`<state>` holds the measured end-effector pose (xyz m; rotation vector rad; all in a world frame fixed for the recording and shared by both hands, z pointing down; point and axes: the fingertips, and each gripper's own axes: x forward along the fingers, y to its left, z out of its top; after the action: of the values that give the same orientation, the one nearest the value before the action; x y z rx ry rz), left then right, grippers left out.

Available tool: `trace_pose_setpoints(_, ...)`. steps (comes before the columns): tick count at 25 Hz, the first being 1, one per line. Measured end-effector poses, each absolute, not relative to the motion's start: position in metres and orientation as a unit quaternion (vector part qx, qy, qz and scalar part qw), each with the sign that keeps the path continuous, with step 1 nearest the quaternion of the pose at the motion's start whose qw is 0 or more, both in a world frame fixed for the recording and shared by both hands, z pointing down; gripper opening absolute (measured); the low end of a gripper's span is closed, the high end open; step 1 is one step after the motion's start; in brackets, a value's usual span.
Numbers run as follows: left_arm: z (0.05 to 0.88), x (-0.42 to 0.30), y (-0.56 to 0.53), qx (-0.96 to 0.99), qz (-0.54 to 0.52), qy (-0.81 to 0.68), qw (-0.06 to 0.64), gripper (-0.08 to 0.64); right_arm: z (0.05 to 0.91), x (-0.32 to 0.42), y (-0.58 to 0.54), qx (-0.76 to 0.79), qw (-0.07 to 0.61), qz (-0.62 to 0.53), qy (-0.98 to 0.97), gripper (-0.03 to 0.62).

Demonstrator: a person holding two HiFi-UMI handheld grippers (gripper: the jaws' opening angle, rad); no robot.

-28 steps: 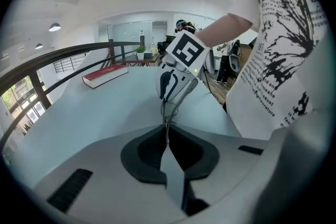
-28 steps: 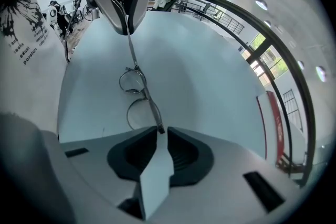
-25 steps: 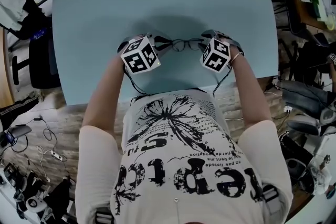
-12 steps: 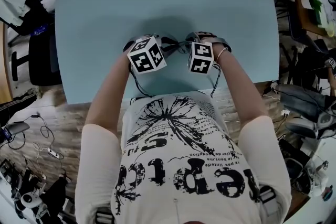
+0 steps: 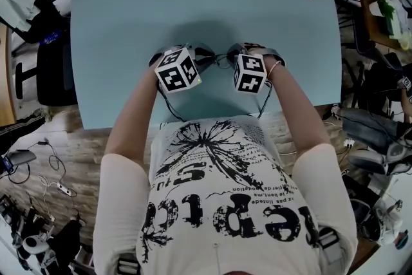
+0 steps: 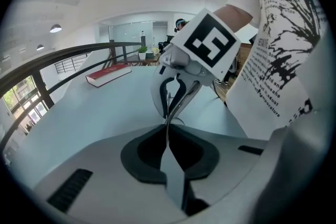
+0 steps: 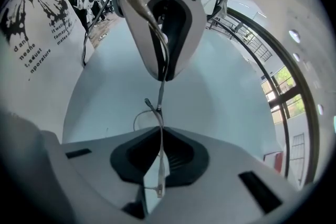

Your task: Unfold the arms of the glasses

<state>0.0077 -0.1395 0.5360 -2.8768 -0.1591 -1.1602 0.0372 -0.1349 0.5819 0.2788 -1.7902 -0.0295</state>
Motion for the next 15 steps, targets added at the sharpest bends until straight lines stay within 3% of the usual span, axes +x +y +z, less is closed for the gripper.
trace_pose_setpoints(15,0.530,-0.016,-0.153,-0.925,-0.380,-0.002,0.020,0.029,0.516,0.036,-0.148,0.183,0.511,-0.057,-0.838,0.029)
